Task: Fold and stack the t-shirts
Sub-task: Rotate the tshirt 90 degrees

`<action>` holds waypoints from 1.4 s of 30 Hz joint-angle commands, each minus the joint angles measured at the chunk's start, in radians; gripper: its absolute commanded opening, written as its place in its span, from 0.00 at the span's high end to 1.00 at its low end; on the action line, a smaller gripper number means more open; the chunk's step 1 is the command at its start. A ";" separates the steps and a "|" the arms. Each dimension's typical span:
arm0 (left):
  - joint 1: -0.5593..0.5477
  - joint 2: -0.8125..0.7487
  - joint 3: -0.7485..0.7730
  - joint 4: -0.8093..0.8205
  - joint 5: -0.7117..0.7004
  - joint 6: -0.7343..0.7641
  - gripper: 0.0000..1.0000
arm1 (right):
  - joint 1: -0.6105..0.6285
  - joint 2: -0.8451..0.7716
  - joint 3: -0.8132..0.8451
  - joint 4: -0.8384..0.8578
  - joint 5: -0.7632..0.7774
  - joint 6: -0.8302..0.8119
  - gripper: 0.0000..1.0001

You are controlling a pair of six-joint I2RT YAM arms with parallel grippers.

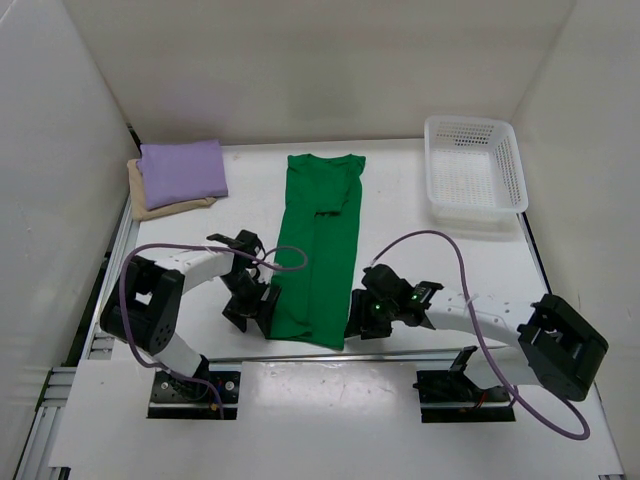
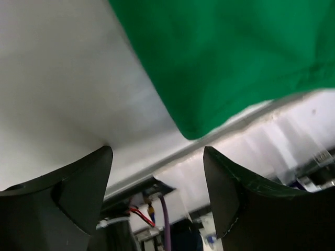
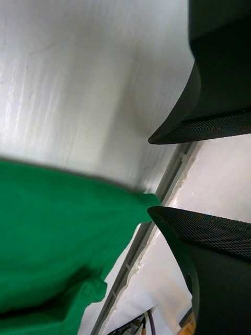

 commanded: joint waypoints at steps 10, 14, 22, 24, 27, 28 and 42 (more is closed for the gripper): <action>-0.016 0.038 -0.047 0.170 0.073 0.009 0.15 | 0.005 0.081 0.054 0.054 -0.062 -0.004 0.46; -0.065 0.073 -0.038 0.179 0.029 0.009 0.27 | 0.032 0.101 0.065 0.054 -0.051 -0.004 0.46; -0.076 0.129 0.019 0.197 0.020 0.009 0.63 | 0.065 0.161 0.092 0.074 -0.083 -0.004 0.46; -0.076 0.129 0.006 0.197 0.020 0.009 0.73 | 0.065 0.170 0.101 0.084 -0.099 -0.013 0.53; -0.076 0.119 0.006 0.207 0.000 0.009 0.77 | 0.065 0.205 0.112 0.093 -0.143 -0.026 0.68; -0.076 0.110 0.006 0.207 0.000 0.009 0.77 | 0.065 0.218 0.112 0.093 -0.143 -0.026 0.69; -0.076 -0.038 0.081 0.156 0.090 0.009 0.90 | 0.026 0.068 0.189 -0.067 -0.039 -0.095 1.00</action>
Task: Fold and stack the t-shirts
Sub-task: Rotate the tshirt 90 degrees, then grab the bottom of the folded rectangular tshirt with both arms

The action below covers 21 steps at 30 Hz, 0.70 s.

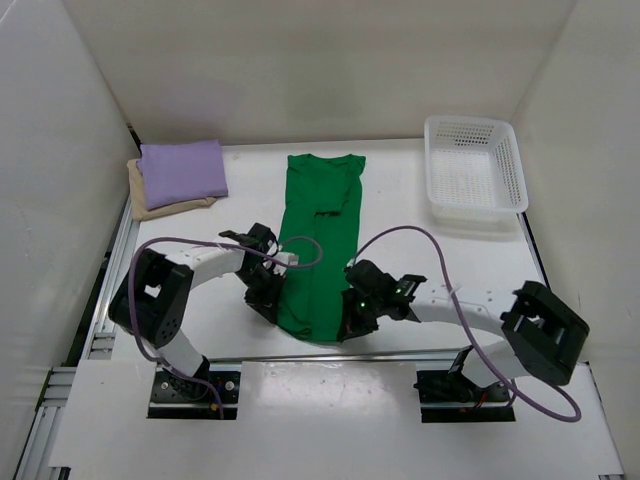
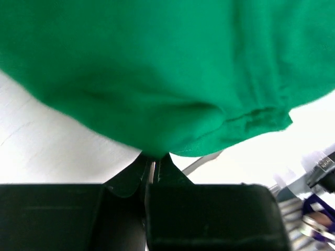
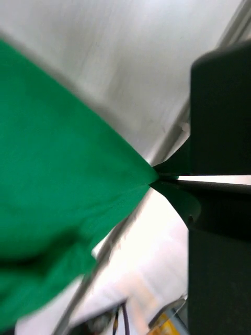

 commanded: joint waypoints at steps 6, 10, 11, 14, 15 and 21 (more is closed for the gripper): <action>0.007 -0.105 0.202 -0.042 -0.008 0.022 0.90 | -0.229 -0.057 0.266 -0.214 0.074 -0.171 1.00; 0.114 0.004 0.399 -0.064 -0.039 0.022 0.90 | -0.338 0.062 0.460 -0.264 0.074 -0.283 1.00; 0.126 0.032 0.489 -0.076 -0.050 0.022 0.90 | -0.379 0.123 0.502 -0.274 0.074 -0.300 1.00; 0.160 0.136 0.651 -0.085 -0.070 0.022 0.90 | -0.454 0.255 0.657 -0.292 0.047 -0.331 1.00; 0.160 0.189 0.686 -0.085 -0.079 0.022 0.90 | -0.470 0.289 0.694 -0.303 0.037 -0.341 1.00; 0.180 0.348 0.889 -0.085 -0.100 0.022 0.90 | -0.559 0.495 0.913 -0.312 0.013 -0.371 1.00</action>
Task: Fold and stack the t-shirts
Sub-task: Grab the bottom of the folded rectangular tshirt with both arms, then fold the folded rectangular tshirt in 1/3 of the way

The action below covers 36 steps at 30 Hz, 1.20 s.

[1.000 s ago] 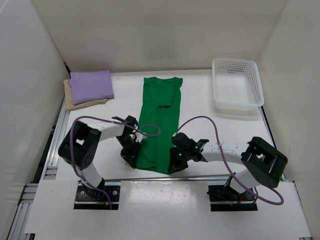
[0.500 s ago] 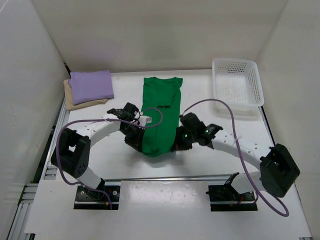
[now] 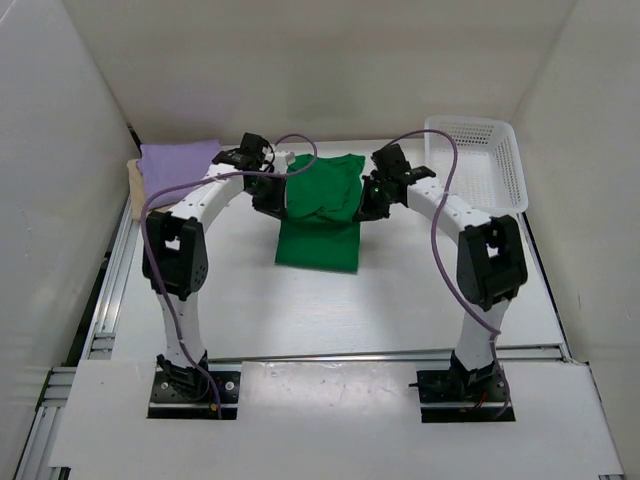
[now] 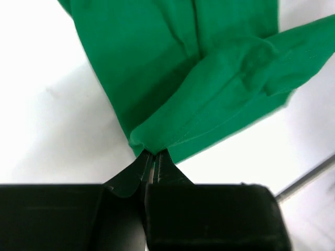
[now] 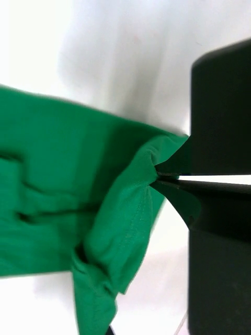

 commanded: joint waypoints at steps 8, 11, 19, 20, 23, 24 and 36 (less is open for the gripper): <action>0.006 0.189 0.241 -0.013 -0.061 0.008 0.90 | -0.077 0.245 0.332 -0.059 -0.068 -0.063 1.00; 0.006 0.208 0.269 -0.013 -0.070 0.008 0.90 | -0.086 0.294 0.365 -0.059 -0.068 -0.051 0.96; 0.044 0.326 0.474 0.007 -0.221 0.008 0.47 | -0.140 0.339 0.447 -0.077 0.070 0.020 0.61; 0.044 0.326 0.492 0.007 -0.251 0.008 0.47 | -0.140 0.324 0.457 -0.077 0.070 0.007 0.60; 0.044 0.270 0.482 0.007 -0.334 0.008 0.46 | -0.129 0.246 0.415 -0.077 0.102 -0.020 0.60; 0.044 0.218 0.453 0.027 -0.334 0.008 0.46 | -0.103 0.195 0.348 -0.077 0.116 -0.029 0.60; -0.187 0.183 0.239 0.070 -0.121 0.008 0.56 | -0.039 -0.054 -0.289 0.178 -0.123 0.232 0.94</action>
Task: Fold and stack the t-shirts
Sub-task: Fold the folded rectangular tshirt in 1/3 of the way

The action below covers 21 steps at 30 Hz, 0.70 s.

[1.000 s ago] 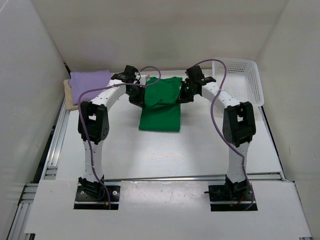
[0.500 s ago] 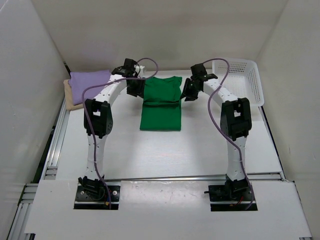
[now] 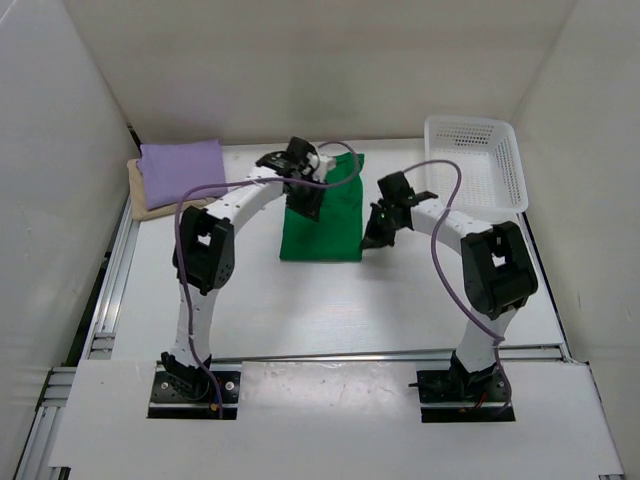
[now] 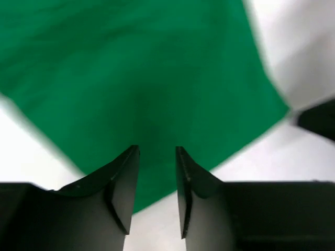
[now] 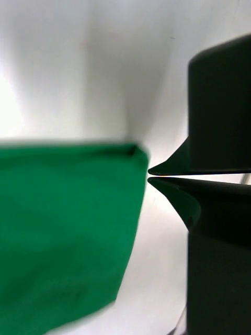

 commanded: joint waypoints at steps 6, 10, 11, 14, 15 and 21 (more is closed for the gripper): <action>0.034 0.146 0.245 0.022 -0.061 0.003 0.54 | 0.006 -0.001 -0.105 0.107 -0.101 0.105 0.93; 0.070 -0.021 0.052 0.022 -0.048 0.003 0.50 | 0.016 -0.050 -0.111 0.047 -0.029 0.049 0.72; 0.070 -0.109 -0.003 0.033 -0.049 0.003 0.48 | 0.016 -0.061 -0.137 0.047 -0.029 0.033 0.66; 0.070 -0.249 -0.235 0.045 0.005 0.003 0.34 | 0.016 -0.079 -0.190 0.061 -0.018 0.024 0.44; 0.070 -0.267 -0.317 0.045 0.025 0.003 0.32 | 0.016 -0.079 -0.191 0.071 -0.039 0.024 0.39; 0.099 -0.213 -0.418 0.045 0.117 0.003 0.29 | -0.004 0.022 -0.158 0.127 -0.108 0.079 0.39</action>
